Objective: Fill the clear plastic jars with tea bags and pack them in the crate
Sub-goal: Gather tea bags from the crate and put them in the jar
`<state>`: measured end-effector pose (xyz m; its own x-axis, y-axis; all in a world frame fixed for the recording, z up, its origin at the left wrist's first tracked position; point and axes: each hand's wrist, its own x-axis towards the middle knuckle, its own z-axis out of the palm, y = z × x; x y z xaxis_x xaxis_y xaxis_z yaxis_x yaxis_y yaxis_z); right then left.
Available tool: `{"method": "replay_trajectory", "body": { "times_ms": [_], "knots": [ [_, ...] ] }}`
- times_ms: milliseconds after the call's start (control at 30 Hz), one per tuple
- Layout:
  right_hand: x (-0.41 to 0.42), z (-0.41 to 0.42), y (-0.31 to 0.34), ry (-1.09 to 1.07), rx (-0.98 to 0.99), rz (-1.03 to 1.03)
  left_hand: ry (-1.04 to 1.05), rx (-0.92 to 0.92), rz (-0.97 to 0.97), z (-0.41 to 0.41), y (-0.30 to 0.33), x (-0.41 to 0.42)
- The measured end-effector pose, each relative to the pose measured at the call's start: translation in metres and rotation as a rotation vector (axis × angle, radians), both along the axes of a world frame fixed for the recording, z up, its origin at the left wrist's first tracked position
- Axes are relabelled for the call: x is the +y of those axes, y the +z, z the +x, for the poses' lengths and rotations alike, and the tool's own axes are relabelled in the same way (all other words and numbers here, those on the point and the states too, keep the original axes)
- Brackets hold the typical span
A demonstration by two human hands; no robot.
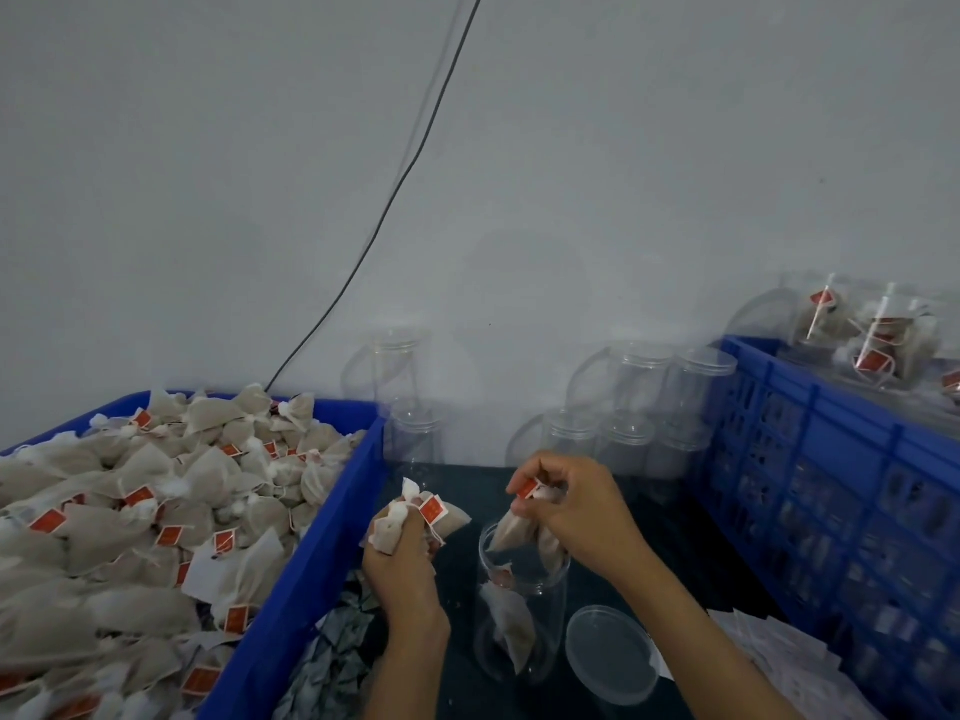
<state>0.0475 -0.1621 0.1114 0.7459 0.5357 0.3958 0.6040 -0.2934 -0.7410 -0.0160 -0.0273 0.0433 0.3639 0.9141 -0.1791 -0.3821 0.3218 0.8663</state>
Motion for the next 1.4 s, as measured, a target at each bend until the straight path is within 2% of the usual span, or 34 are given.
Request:
{"method": "replay_trajectory", "body": {
  "times_ms": [200, 333, 400, 567, 767, 900, 1133, 1333, 1400],
  "knots": [
    [-0.001, 0.004, 0.011, 0.093, 0.042, 0.098, 0.005, -0.069, -0.032, 0.000, -0.007, -0.006],
    [-0.004, 0.008, 0.015, -0.011, 0.015, 0.312, -0.016, -0.098, -0.006, -0.001, -0.011, -0.005],
    [-0.007, 0.012, 0.017, -0.033, 0.012, 0.355, -0.014, -0.109, 0.000, -0.001, -0.011, -0.003],
    [-0.006, 0.014, 0.011, 0.018, -0.003, 0.147, -0.054, -0.088, 0.018, -0.003, -0.004, 0.001],
    [-0.002, 0.010, -0.005, 0.112, -0.090, -0.106, -0.201, -0.066, 0.004, -0.002, 0.012, 0.013],
    [0.003, 0.005, -0.011, 0.066, -0.168, -0.205, -0.311, -0.099, -0.009, 0.000, 0.022, 0.011],
    [0.009, 0.003, -0.011, 0.107, -0.079, -0.364, -0.358, -0.064, 0.042, 0.002, 0.027, 0.010],
    [0.018, -0.002, -0.005, 0.313, -0.241, -0.854, -0.426, -0.045, 0.082, -0.001, 0.030, 0.011],
    [0.015, 0.001, 0.003, 0.348, -0.233, -0.819, -0.452, -0.007, 0.087, -0.002, 0.030, 0.011]
  ]
}}
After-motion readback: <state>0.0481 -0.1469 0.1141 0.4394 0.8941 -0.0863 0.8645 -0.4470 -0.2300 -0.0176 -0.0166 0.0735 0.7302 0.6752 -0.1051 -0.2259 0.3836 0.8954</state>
